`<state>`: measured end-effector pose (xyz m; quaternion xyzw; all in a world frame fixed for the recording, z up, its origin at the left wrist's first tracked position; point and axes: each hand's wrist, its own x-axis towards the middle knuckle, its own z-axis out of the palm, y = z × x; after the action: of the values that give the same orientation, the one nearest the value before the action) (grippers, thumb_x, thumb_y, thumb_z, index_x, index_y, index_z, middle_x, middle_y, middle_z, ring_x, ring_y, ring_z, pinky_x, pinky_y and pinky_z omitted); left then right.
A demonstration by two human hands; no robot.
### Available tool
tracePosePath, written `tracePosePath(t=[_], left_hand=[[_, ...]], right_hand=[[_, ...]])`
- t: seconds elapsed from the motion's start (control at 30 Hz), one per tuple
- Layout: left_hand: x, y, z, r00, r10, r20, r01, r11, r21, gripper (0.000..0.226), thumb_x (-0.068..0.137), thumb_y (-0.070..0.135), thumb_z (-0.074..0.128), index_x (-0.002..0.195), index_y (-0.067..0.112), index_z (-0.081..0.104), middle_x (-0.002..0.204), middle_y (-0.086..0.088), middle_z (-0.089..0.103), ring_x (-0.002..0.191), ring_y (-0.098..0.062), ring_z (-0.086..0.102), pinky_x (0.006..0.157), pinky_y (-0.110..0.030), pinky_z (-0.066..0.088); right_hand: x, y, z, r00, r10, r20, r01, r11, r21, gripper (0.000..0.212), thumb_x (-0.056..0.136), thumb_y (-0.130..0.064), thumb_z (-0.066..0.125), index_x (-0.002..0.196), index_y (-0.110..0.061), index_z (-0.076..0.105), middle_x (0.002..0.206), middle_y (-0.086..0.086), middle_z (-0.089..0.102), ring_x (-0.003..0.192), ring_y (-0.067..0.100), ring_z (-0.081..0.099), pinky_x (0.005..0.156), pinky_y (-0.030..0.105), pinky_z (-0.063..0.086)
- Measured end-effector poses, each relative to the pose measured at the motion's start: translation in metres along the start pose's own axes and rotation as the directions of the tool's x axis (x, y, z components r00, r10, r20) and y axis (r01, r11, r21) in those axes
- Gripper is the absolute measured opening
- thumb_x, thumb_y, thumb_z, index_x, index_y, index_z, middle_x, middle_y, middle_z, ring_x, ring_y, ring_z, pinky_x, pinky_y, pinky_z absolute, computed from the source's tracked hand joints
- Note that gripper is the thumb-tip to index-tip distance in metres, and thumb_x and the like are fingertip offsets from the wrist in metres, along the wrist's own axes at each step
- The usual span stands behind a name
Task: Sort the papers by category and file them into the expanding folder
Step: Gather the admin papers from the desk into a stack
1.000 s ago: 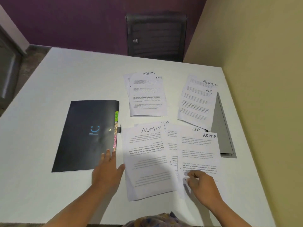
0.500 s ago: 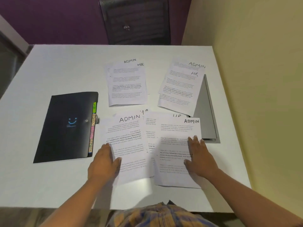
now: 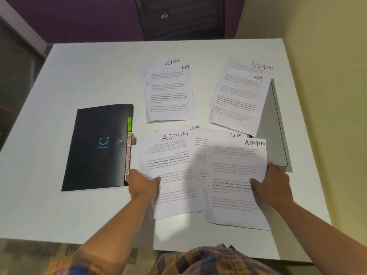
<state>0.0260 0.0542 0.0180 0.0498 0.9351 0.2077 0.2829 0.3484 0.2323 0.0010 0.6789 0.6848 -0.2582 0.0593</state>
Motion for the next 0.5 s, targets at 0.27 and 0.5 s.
tracePosePath(t=[0.27, 0.5], left_hand=[[0.004, -0.008, -0.009, 0.993, 0.042, 0.109, -0.021, 0.982, -0.188, 0.015, 0.088, 0.030, 0.063, 0.096, 0.018, 0.065, 0.100, -0.003, 0.073, 0.086, -0.026, 0.067, 0.083, -0.041, 0.056], [0.002, -0.016, -0.031, 0.951, 0.281, 0.125, -0.251, 0.944, -0.214, 0.022, 0.098, 0.028, 0.055, 0.110, 0.017, 0.070, 0.101, 0.001, 0.074, 0.090, -0.021, 0.070, 0.077, -0.034, 0.056]], right_hand=[[0.010, -0.005, -0.004, 0.983, 0.165, 0.076, -0.175, 0.973, 0.150, 0.074, 0.070, -0.032, 0.087, 0.124, -0.013, 0.041, 0.100, 0.007, 0.067, 0.097, 0.037, 0.065, 0.082, 0.048, 0.055], [0.007, -0.011, -0.006, 0.982, 0.191, 0.000, -0.190, 0.974, 0.126, 0.071, 0.066, -0.030, 0.090, 0.119, -0.007, 0.048, 0.109, 0.014, 0.065, 0.098, 0.040, 0.065, 0.080, 0.048, 0.057]])
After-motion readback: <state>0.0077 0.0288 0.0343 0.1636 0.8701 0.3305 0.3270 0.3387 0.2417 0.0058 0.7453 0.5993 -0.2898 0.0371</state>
